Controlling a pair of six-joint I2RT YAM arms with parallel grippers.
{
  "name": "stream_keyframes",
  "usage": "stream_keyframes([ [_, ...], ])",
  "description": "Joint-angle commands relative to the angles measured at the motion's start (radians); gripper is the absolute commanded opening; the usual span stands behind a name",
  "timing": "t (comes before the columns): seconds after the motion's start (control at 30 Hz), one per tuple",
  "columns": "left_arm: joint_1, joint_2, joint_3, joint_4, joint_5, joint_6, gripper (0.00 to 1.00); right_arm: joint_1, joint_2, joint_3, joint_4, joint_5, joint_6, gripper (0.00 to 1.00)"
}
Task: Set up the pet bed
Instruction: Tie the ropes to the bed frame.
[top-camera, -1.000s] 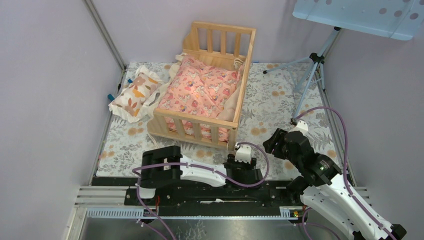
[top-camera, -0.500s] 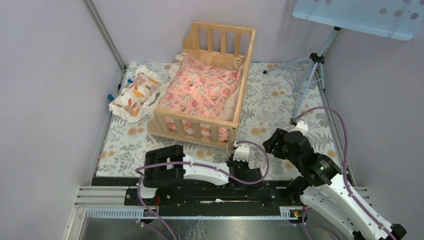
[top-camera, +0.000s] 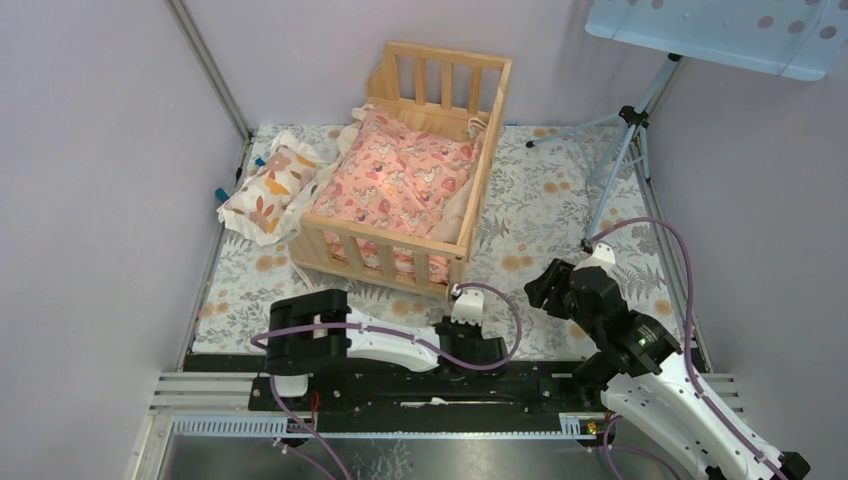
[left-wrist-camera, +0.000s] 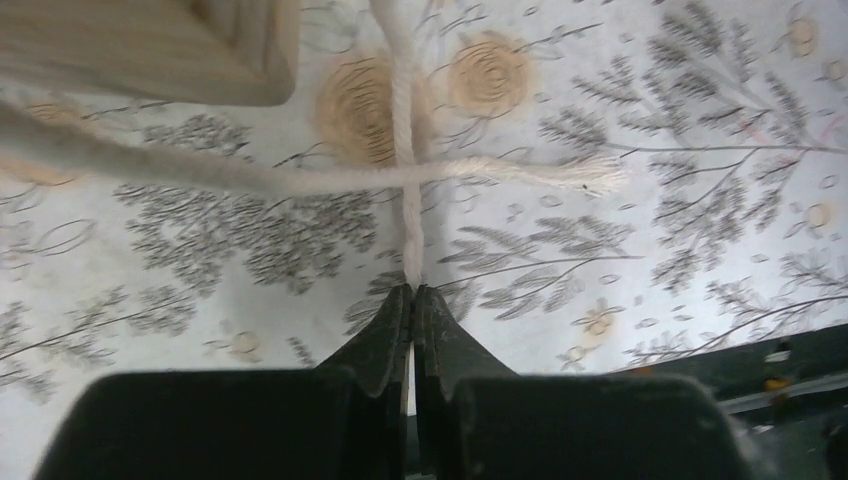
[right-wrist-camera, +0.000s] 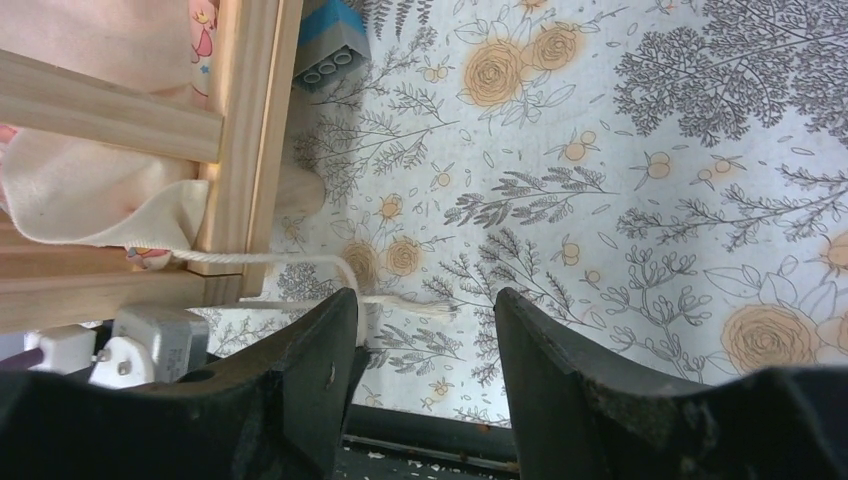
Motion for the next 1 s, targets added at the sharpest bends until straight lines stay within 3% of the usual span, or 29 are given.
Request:
stream_keyframes([
  [0.0, 0.014, -0.112, -0.09, -0.022, -0.029, -0.007, 0.0, 0.003, -0.052, -0.056, 0.132, -0.03, -0.049, 0.61],
  [0.4, 0.026, -0.207, -0.147, 0.003, -0.048, 0.195, 0.0, 0.002, -0.23, -0.243, 0.458, -0.15, -0.203, 0.62],
  [0.73, -0.037, -0.196, -0.179, -0.009, -0.306, 0.207, 0.0, 0.002, -0.276, -0.308, 0.541, -0.152, -0.273, 0.62],
  [0.97, -0.046, -0.272, -0.264, 0.201, -0.3, 0.398, 0.0, 0.002, -0.277, -0.337, 0.577, -0.166, -0.33, 0.63],
])
